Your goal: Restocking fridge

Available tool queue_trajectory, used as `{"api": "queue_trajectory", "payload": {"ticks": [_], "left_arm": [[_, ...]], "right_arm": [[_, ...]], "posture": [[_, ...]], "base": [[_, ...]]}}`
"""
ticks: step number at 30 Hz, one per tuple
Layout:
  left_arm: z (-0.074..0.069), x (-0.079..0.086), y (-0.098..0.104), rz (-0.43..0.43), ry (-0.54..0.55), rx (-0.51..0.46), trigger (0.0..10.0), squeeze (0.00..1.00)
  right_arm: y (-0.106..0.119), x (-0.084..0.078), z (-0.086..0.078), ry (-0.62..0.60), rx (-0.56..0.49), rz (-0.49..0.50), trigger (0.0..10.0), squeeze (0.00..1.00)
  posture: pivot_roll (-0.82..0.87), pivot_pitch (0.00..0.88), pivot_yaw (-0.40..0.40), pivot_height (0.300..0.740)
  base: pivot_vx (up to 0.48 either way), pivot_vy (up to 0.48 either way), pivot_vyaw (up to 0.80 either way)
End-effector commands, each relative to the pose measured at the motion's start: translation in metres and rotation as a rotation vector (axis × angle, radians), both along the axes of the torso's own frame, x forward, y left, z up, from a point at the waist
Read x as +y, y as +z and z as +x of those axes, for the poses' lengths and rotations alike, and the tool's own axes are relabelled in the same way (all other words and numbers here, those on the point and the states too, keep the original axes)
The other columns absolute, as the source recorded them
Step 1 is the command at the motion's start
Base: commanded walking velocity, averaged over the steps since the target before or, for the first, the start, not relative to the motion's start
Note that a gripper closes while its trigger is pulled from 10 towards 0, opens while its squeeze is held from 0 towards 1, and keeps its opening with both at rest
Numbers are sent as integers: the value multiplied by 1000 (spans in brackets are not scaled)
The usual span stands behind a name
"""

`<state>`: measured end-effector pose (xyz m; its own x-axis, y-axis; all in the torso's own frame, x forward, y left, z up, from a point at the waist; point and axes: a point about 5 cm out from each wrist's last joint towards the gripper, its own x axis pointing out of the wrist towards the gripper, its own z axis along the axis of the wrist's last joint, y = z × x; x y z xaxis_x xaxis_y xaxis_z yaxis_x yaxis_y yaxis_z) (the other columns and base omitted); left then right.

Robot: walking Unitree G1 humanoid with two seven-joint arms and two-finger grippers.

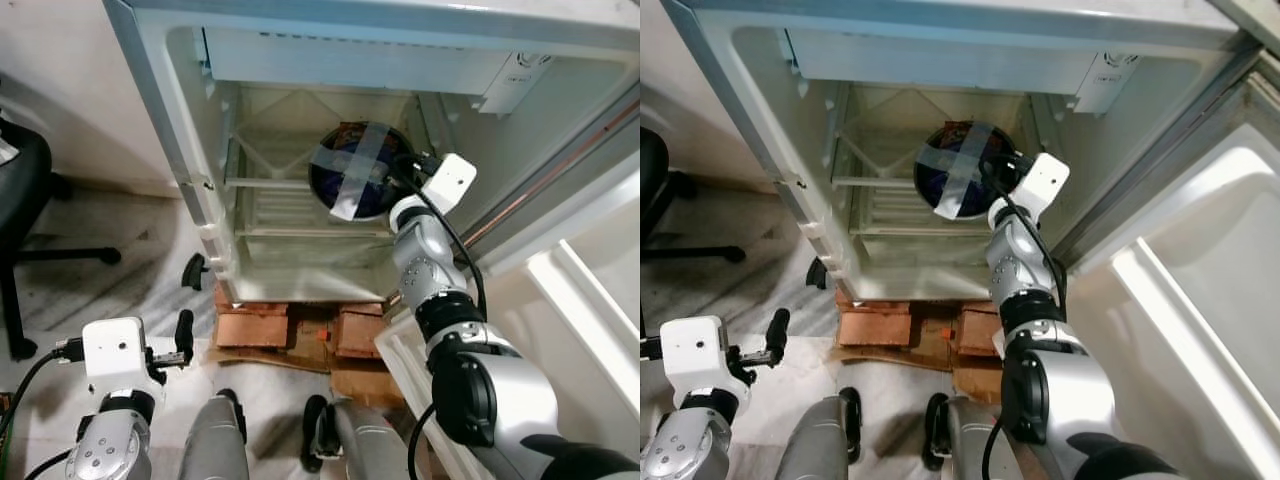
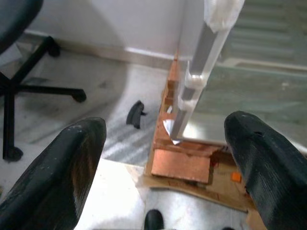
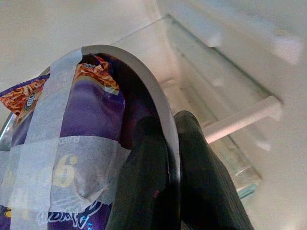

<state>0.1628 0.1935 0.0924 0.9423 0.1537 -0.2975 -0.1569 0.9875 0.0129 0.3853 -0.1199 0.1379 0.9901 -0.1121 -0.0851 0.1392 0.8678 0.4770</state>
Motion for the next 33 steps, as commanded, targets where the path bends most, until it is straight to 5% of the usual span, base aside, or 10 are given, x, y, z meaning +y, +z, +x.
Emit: {"api": "queue_trajectory", "payload": {"ticks": [1,6,15,33], "left_arm": [[-5,-1,0,-8,10,21,10000,0],[-4,-3,1,-12,10,23,10000,0],[0,-4,-1,-18,15,28,10000,0],[-27,-14,4,-48,58,85,10000,0]], "right_arm": [[1,-11,1,-45,-10,23,10000,0],[8,-18,4,-71,-34,99,10000,0],[10,-25,5,-124,-27,43,10000,0],[9,24,9,-119,93,401,10000,0]], "posture": [[240,321,-133,740],[234,319,-135,740],[234,322,-142,740],[300,422,-175,740]], "base": [[0,0,0],[0,0,0],[0,0,0],[0,0,0]]}}
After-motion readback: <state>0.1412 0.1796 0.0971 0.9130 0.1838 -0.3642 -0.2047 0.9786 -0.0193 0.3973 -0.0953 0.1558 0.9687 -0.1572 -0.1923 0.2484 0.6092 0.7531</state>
